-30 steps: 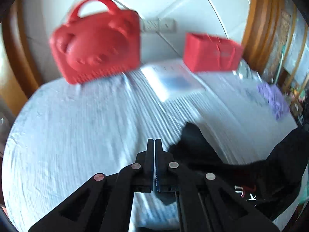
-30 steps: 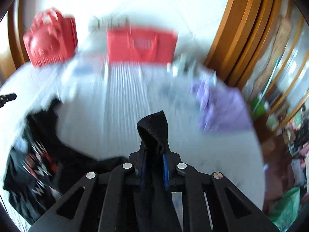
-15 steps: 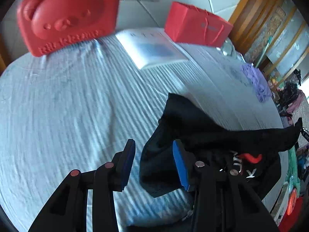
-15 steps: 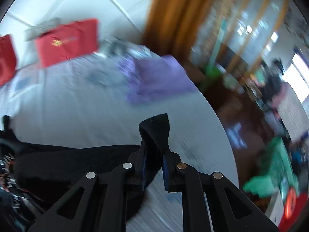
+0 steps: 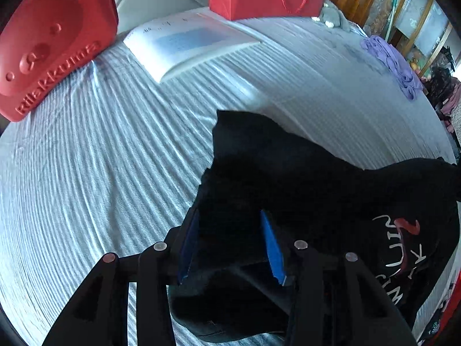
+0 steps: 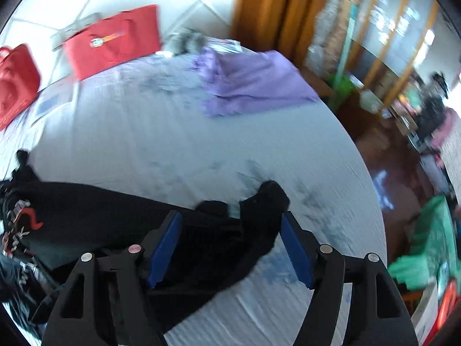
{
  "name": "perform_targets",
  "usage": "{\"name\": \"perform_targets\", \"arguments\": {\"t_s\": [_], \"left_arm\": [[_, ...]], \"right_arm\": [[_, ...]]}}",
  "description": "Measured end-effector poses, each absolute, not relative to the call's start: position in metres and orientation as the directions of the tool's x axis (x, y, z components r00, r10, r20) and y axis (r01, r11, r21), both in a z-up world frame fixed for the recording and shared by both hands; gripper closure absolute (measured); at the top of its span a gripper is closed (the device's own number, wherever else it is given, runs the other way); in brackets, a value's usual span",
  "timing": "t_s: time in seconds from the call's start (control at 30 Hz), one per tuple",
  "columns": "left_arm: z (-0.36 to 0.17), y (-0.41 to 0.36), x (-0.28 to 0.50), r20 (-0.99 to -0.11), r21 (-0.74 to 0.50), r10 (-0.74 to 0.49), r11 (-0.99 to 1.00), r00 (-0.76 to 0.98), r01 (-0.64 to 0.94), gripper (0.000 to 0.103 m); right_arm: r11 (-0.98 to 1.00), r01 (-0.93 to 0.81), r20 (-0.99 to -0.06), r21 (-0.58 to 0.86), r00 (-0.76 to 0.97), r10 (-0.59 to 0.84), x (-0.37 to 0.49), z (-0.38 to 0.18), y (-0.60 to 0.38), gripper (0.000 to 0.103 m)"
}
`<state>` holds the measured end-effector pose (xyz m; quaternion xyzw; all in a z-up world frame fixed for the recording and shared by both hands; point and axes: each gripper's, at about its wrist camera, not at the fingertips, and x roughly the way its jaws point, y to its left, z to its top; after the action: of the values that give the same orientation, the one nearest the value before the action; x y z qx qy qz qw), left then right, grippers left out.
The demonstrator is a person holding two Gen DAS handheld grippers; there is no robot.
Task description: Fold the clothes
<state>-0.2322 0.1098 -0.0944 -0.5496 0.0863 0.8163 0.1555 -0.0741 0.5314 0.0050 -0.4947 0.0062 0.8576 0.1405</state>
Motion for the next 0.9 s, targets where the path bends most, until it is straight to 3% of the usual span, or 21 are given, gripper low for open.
{"name": "perform_targets", "arguments": {"t_s": [0.1,0.2,0.33,0.37,0.4,0.43,0.47,0.6,0.7,0.83,0.9], "left_arm": [[-0.091,0.106,-0.234,-0.913,-0.038,0.166,-0.944,-0.373,-0.327,0.055],[-0.102,0.112,-0.238,-0.933,-0.108,0.214,-0.933,-0.290,-0.343,0.046],[-0.106,0.139,-0.225,-0.929,-0.006,0.163,-0.904,-0.332,-0.428,0.044],[-0.105,0.144,-0.222,-0.928,-0.012,0.174,-0.898,-0.330,-0.440,0.062],[-0.103,0.147,-0.220,-0.927,-0.013,0.173,-0.902,-0.333,-0.432,0.090],[-0.101,0.149,-0.219,-0.928,-0.005,0.161,-0.908,-0.337,-0.419,0.097],[-0.096,0.147,-0.216,-0.919,-0.010,0.169,-0.913,-0.355,-0.407,0.097],[-0.055,0.122,-0.202,-0.856,-0.025,0.189,-0.944,-0.480,-0.328,0.098],[0.001,0.085,-0.187,-0.769,0.011,0.139,-0.973,-0.624,-0.231,0.099],[0.081,0.027,-0.179,-0.637,0.043,0.037,-0.996,-0.770,-0.084,0.102],[0.108,-0.003,-0.192,-0.613,0.038,0.016,-0.998,-0.790,-0.050,0.102]], "right_arm": [[-0.979,-0.176,-0.860,-0.103,-0.479,0.177,-0.076,-0.001,0.517,0.034],[-0.993,-0.088,-0.877,-0.076,-0.469,0.109,-0.080,-0.010,0.500,0.026],[-0.996,0.009,-0.910,-0.091,-0.408,0.079,-0.086,-0.032,0.478,0.024],[-0.993,0.023,-0.921,-0.118,-0.375,0.101,-0.089,-0.043,0.473,0.029],[-0.990,0.037,-0.933,-0.137,-0.342,0.116,-0.092,-0.054,0.470,0.041],[-0.989,0.041,-0.941,-0.144,-0.316,0.124,-0.094,-0.063,0.468,0.079],[-0.987,0.034,-0.943,-0.157,-0.303,0.139,-0.095,-0.067,0.467,0.091],[-0.966,0.016,-0.881,-0.259,-0.413,0.230,-0.093,-0.039,0.451,0.093],[-0.945,0.018,-0.789,-0.327,-0.556,0.262,-0.093,0.008,0.431,0.098],[-0.953,0.029,-0.702,-0.303,-0.683,0.202,-0.129,0.063,0.406,0.102],[-0.956,0.037,-0.652,-0.291,-0.739,0.170,-0.147,0.090,0.394,0.103]]}}
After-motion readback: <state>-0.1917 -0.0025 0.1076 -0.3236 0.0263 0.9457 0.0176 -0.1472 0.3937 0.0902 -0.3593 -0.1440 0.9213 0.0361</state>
